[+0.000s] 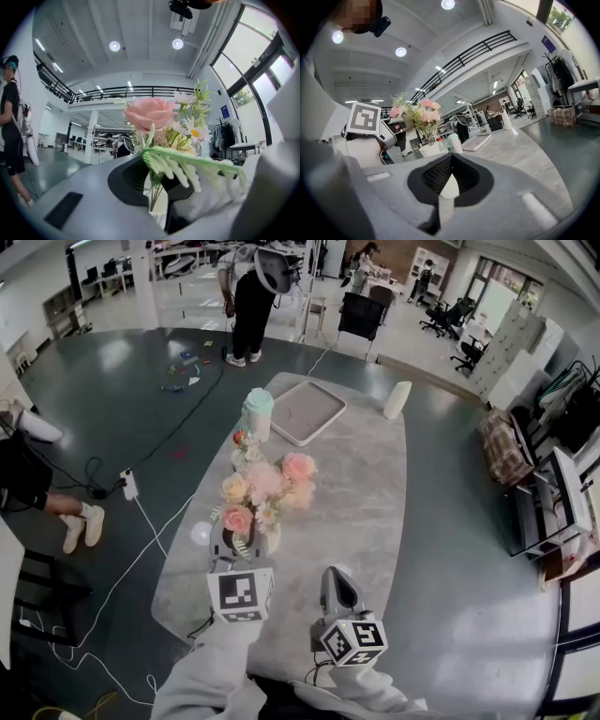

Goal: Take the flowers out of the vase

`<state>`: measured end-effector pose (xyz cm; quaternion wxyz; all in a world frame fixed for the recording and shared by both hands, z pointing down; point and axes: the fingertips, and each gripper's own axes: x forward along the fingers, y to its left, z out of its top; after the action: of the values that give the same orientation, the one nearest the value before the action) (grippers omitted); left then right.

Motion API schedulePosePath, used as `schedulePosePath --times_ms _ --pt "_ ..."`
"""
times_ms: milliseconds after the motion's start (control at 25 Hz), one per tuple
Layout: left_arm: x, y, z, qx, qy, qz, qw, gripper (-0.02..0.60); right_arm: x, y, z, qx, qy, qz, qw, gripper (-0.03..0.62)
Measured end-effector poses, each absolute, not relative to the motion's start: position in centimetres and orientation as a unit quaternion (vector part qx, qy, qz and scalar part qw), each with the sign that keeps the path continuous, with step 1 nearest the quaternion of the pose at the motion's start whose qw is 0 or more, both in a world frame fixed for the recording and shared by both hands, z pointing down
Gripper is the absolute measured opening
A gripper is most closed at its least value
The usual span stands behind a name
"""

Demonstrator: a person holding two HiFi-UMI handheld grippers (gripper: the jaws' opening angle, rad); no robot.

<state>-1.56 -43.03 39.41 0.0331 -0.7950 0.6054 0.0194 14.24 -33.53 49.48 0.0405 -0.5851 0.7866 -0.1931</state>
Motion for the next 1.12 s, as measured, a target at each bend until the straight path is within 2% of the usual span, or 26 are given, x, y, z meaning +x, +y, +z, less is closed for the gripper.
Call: schedulePosePath --times_ms 560,1120 --pt "0.4 -41.8 32.1 -0.809 0.582 0.055 0.061 0.037 14.6 -31.8 44.9 -0.583 0.792 -0.171 0.055 0.000" --pt "-0.2 -36.7 27.1 -0.822 0.561 0.083 0.061 0.037 13.0 -28.8 40.4 -0.584 0.794 -0.153 0.068 0.000"
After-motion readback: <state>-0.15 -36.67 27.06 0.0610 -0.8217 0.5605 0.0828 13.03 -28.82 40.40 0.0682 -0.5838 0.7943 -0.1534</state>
